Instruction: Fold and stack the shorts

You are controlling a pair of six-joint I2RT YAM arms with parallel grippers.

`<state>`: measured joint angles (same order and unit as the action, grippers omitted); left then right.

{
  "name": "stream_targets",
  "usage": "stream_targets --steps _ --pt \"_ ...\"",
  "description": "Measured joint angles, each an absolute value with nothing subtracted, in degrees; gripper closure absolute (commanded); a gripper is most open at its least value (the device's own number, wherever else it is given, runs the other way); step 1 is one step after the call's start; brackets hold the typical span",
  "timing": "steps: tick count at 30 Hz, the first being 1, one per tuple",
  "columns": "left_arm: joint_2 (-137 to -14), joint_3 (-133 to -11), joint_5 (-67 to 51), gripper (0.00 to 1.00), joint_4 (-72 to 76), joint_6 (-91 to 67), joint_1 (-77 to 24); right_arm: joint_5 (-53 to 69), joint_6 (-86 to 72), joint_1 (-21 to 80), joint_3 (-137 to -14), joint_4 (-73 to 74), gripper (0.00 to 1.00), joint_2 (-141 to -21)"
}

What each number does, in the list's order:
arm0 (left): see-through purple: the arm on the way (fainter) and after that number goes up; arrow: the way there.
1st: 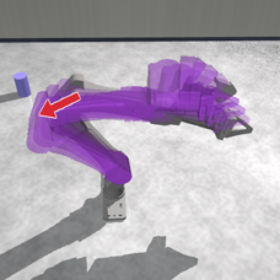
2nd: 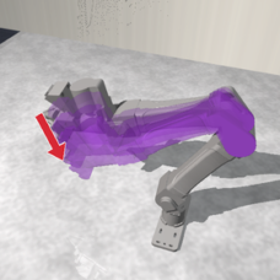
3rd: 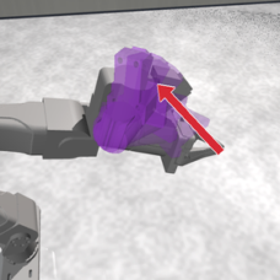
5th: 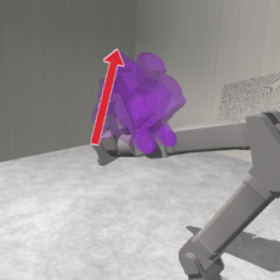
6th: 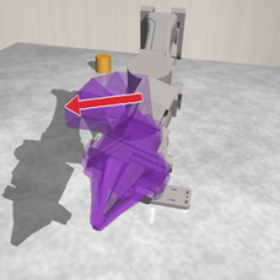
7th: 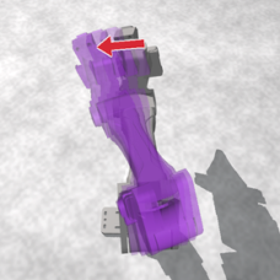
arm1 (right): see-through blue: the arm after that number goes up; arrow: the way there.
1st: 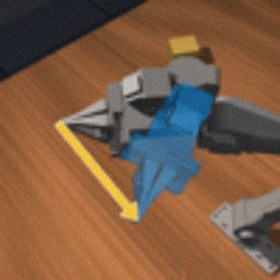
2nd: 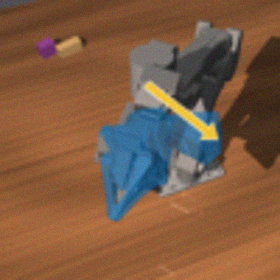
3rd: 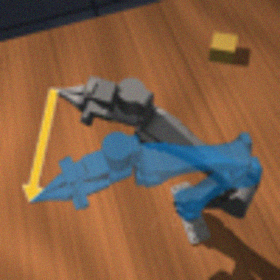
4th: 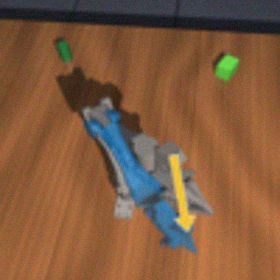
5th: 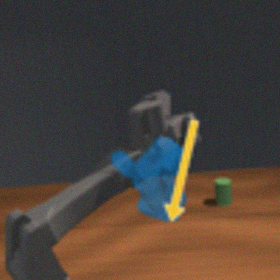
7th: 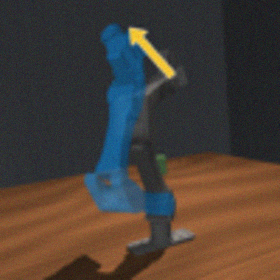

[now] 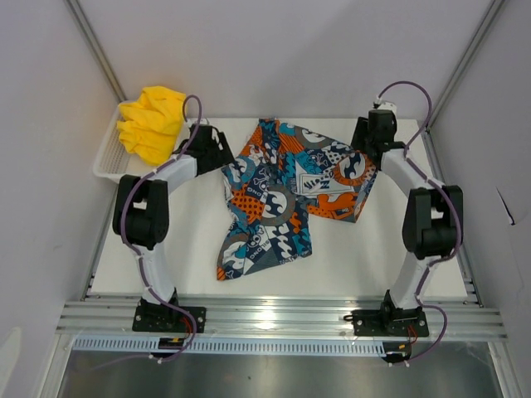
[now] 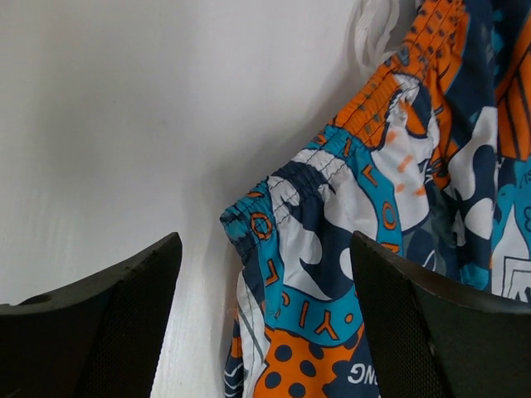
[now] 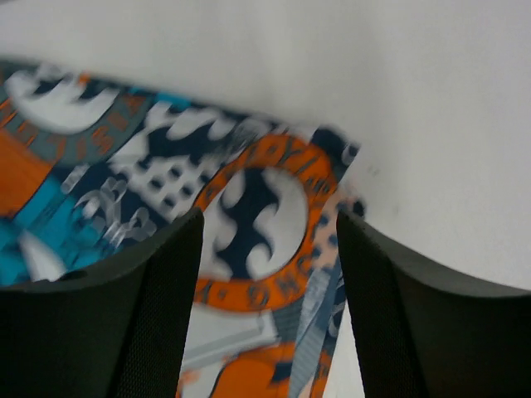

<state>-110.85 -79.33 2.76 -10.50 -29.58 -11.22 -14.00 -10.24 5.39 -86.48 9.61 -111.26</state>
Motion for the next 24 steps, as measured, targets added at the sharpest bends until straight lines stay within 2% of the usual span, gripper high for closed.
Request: stream_targets --steps 6,9,10,12,13,14,15,17,24 --pt "-114.13 -76.34 -1.15 0.23 -7.99 -30.72 -10.76 -7.16 -13.78 12.78 -74.50 7.70 0.43 -97.34" --pt "-115.50 -75.31 -2.81 0.33 -7.14 -31.66 -10.66 -4.99 -15.40 16.36 -69.28 6.87 0.45 -93.10" --pt "-115.81 -75.29 -3.36 0.43 -6.28 -32.03 -10.59 -4.71 -15.75 17.52 -67.61 6.70 0.46 -92.03" --pt "-116.42 -75.50 -4.34 0.53 -4.80 -32.84 -10.37 -4.71 -16.29 20.36 -64.16 6.11 0.46 -90.15" --pt "-117.05 -75.92 -4.82 0.64 -4.40 -33.12 -10.26 -4.56 -16.56 21.91 -62.54 6.13 0.46 -89.17" --pt "-117.75 -76.47 -5.19 0.69 -4.25 -33.54 -10.17 -4.43 -16.91 23.79 -61.10 6.09 0.47 -88.33" --pt "-118.74 -77.28 -5.58 0.85 -4.19 -33.69 -10.07 -4.23 -17.04 25.76 -59.75 5.78 0.47 -87.50" --pt "-120.36 -78.72 -6.52 1.00 -3.57 -34.20 -9.78 -3.29 -17.52 29.80 -57.71 5.67 0.48 -86.17" --pt "-120.97 -80.09 -6.68 1.00 -3.70 -33.01 -8.03 -3.29 -18.79 47.99 -52.84 4.86 0.46 -84.90"
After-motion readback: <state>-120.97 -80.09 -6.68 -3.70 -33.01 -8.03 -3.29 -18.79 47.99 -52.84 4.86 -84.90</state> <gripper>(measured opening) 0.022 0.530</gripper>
